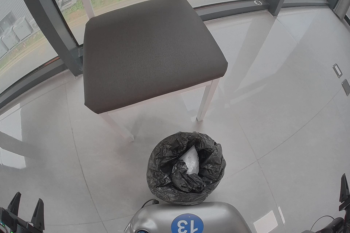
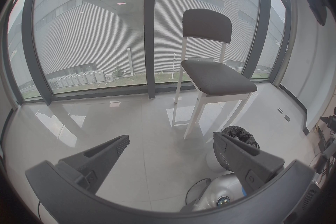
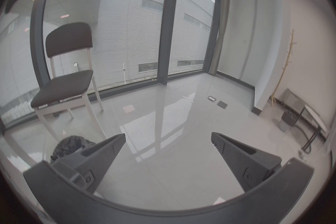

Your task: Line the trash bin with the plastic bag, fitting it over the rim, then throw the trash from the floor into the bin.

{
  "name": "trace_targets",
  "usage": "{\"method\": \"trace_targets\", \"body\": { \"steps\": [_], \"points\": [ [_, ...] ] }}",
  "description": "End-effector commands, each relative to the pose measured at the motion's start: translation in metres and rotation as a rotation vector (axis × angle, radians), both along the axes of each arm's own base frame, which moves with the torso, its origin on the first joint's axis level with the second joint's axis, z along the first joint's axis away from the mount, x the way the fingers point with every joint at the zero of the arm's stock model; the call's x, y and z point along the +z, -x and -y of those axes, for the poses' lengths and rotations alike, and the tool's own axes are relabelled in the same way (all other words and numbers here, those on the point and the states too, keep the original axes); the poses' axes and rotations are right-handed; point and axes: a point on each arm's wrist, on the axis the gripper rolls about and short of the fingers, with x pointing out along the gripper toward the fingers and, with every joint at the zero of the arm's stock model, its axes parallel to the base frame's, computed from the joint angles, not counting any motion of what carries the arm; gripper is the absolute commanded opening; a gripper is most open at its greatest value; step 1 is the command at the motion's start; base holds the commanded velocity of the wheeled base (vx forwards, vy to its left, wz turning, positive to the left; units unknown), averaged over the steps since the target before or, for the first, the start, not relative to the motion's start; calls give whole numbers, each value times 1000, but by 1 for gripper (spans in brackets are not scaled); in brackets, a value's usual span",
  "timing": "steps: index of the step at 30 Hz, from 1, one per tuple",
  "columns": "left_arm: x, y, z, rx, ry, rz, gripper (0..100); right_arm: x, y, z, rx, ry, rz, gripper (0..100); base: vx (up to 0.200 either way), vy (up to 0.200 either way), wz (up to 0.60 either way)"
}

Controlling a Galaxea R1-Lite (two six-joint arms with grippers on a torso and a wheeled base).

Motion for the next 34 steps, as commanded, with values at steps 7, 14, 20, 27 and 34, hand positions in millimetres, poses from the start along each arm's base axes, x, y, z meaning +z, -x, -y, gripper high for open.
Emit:
{"method": "trace_targets", "body": {
  "steps": [7, 14, 20, 27, 34],
  "points": [
    [-6, -1, 0, 4, 5, -9, 100, -5, 0, 0, 18, -232, 78, 100, 0, 0, 0],
    [-6, -1, 0, 3, 5, -7, 100, -5, 0, 0, 9, -32, 6, 100, 0, 0, 0],
    [-6, -1, 0, 3, 5, -7, 100, -8, -1, -3, 155, 14, -31, 100, 0, 0, 0],
    [-6, -1, 0, 3, 5, -9, 100, -14, -1, -5, 232, 9, -93, 100, 0, 0, 0],
    [-6, -1, 0, 4, 5, -9, 100, -14, -1, -5, 226, 3, -92, 100, 0, 0, 0]
  ]
}}
